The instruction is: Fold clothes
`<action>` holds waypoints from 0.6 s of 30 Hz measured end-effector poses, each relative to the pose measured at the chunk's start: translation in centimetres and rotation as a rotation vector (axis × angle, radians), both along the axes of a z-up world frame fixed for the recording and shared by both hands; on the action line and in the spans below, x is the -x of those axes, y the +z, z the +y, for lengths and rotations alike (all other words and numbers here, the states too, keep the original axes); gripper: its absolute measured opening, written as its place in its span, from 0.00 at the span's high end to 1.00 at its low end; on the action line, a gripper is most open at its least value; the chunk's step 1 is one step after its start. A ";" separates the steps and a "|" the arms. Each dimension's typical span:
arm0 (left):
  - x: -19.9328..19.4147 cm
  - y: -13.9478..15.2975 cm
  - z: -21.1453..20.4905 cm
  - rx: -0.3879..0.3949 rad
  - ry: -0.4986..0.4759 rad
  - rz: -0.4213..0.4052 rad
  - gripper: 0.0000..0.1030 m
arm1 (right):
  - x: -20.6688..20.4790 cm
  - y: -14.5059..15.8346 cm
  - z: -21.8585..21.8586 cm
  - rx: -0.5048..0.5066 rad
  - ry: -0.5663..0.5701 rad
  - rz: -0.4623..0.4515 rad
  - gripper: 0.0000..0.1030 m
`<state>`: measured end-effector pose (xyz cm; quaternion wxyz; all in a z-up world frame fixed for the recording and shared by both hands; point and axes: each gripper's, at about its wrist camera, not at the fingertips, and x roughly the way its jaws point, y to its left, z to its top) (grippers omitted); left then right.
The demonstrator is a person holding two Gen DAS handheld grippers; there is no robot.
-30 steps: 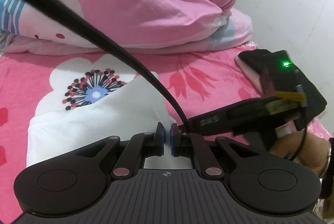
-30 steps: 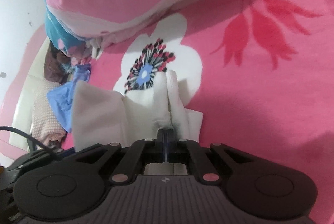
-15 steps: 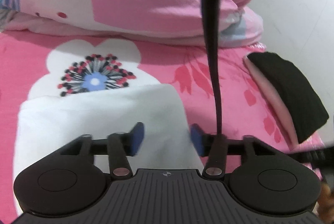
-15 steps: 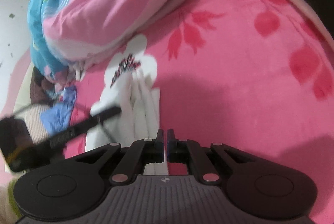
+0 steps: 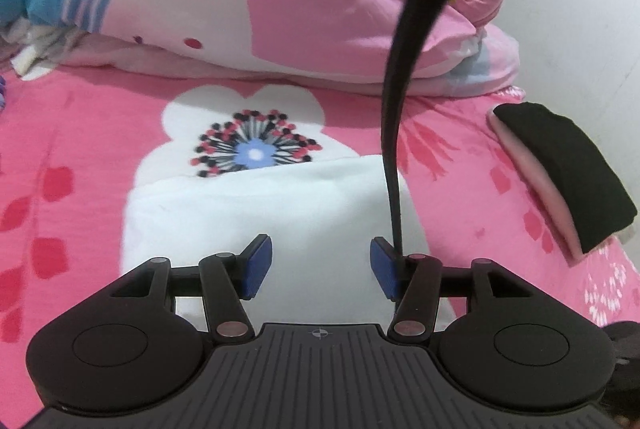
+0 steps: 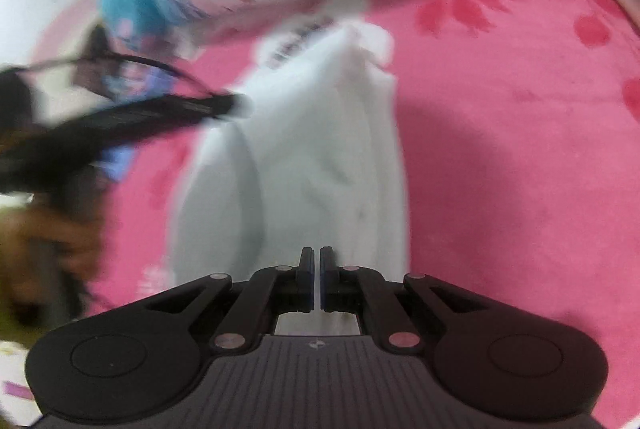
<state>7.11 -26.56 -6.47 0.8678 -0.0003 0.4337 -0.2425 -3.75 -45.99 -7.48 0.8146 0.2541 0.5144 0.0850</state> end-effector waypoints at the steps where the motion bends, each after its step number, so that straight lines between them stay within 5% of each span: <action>1: 0.2 0.2 0.6 -0.004 -0.003 -0.002 0.47 | 0.1 -0.8 -0.2 0.025 -0.026 0.034 0.99; 7: 1.8 0.8 5.5 -0.020 -0.064 0.032 0.49 | 1.2 2.4 -0.6 0.077 -0.114 0.002 0.98; 12: 3.3 -0.1 8.7 -0.033 -0.146 0.089 0.55 | -3.6 3.3 3.1 0.128 -0.010 -0.098 0.99; 15: 4.2 -1.3 9.5 -0.043 -0.210 0.121 0.57 | -7.6 1.7 3.6 0.151 0.022 -0.128 0.99; 18: 5.3 -2.5 9.6 -0.046 -0.289 0.138 0.58 | -10.0 -1.4 1.2 0.273 -0.038 -0.030 0.99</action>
